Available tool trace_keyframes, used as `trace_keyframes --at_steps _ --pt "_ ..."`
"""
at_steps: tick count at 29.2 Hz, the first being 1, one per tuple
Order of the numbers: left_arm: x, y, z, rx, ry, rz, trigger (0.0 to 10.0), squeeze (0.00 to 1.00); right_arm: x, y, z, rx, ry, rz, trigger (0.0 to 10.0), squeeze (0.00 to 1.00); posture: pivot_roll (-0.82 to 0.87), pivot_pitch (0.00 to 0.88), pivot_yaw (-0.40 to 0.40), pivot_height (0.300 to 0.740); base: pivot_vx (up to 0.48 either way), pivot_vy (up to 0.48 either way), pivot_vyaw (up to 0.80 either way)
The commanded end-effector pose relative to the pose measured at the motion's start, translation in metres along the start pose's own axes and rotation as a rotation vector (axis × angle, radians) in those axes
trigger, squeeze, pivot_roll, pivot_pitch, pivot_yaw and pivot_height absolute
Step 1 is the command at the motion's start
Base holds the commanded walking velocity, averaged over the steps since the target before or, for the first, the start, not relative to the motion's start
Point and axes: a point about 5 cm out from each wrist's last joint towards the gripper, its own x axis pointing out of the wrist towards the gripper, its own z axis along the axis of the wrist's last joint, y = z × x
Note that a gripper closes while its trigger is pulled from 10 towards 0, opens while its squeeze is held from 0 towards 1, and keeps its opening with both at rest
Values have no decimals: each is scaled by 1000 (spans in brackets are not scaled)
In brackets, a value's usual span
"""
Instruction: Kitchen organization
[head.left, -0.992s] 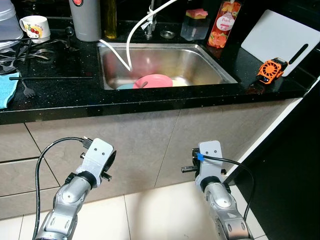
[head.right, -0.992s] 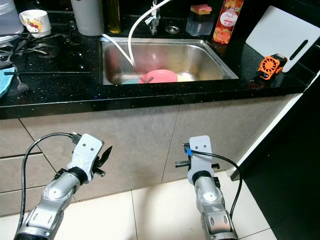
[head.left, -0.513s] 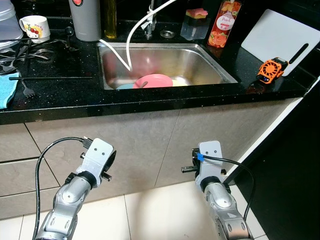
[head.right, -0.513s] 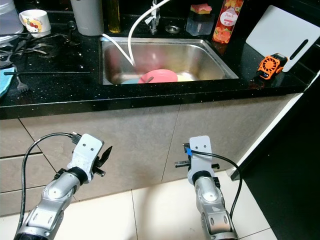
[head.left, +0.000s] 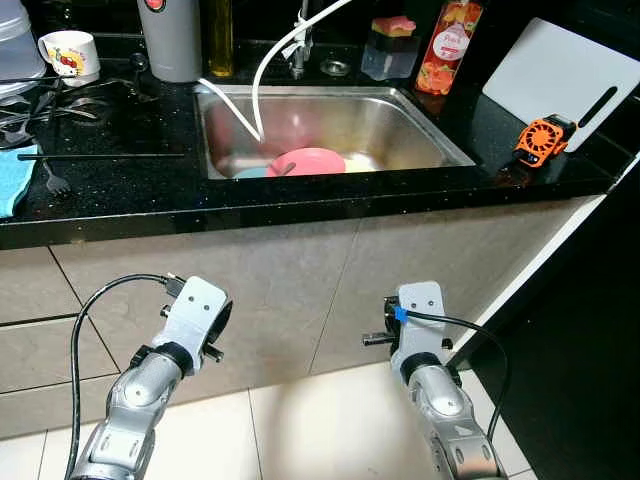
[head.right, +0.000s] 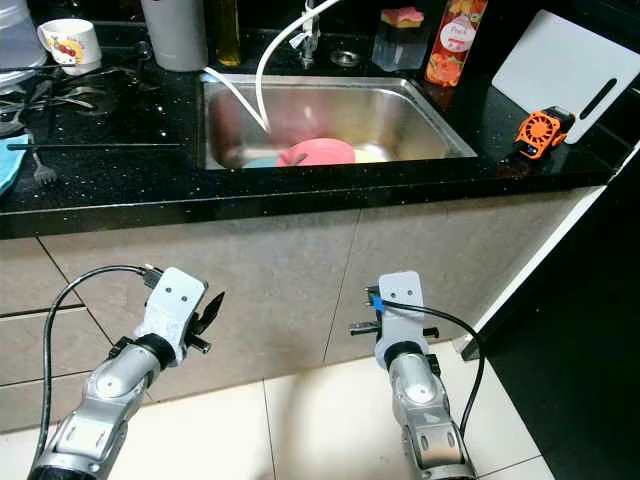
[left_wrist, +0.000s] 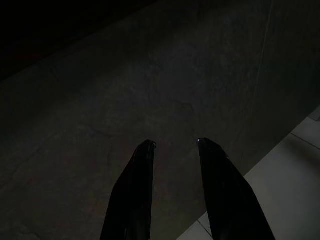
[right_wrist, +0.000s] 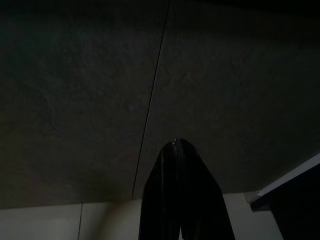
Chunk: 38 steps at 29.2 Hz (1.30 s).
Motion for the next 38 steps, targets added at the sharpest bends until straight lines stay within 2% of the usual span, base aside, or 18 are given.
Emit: trace_keyframes --at_steps 1,38 --pt "1 -5 -1 1 6 -20 10000 0 0 -5 -3 3 14 -16 10000 0 181 65 -79 740 0 0 0" --pt "1 -6 -4 2 10 -24 10000 0 0 -4 -3 -8 13 -7 10000 0 177 42 -81 740 0 0 0"
